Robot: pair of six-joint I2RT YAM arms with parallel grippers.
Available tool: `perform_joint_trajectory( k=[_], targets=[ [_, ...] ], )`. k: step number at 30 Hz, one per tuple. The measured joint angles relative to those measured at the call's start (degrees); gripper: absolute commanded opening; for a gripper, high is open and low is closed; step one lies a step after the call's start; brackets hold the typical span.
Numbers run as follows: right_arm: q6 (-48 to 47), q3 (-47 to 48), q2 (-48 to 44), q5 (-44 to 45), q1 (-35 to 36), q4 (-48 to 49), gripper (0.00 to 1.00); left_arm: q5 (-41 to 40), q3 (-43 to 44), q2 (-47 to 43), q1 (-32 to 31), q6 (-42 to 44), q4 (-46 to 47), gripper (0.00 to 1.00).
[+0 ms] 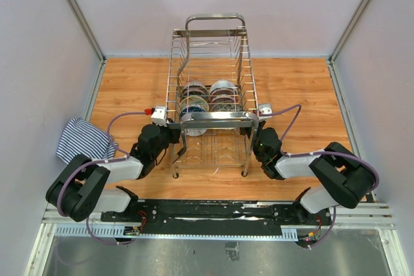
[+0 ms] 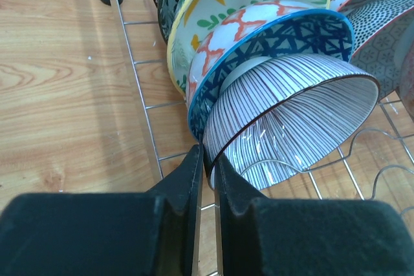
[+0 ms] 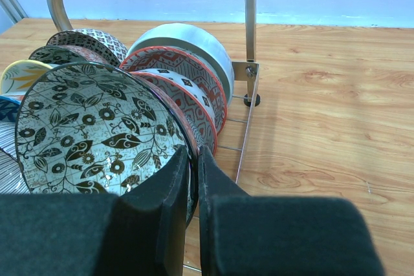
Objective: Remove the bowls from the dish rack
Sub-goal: Pick up the bowl from the dish rack.
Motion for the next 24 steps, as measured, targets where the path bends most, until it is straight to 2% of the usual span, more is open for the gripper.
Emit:
perform_joint_trajectory(
  k=[2, 12, 24],
  targets=[
    [0.00, 0.00, 0.00, -0.02, 0.00, -0.02, 0.05, 0.00, -0.42, 0.26, -0.04, -0.11, 0.44, 0.01],
    [0.00, 0.00, 0.00, 0.00, -0.02, 0.00, 0.05, -0.26, -2.91, 0.20, -0.09, -0.09, 5.05, 0.00],
    [0.00, 0.00, -0.02, 0.00, -0.02, -0.02, 0.05, -1.40, -6.51, -4.52, -0.26, -0.04, 6.10, 0.01]
  ],
)
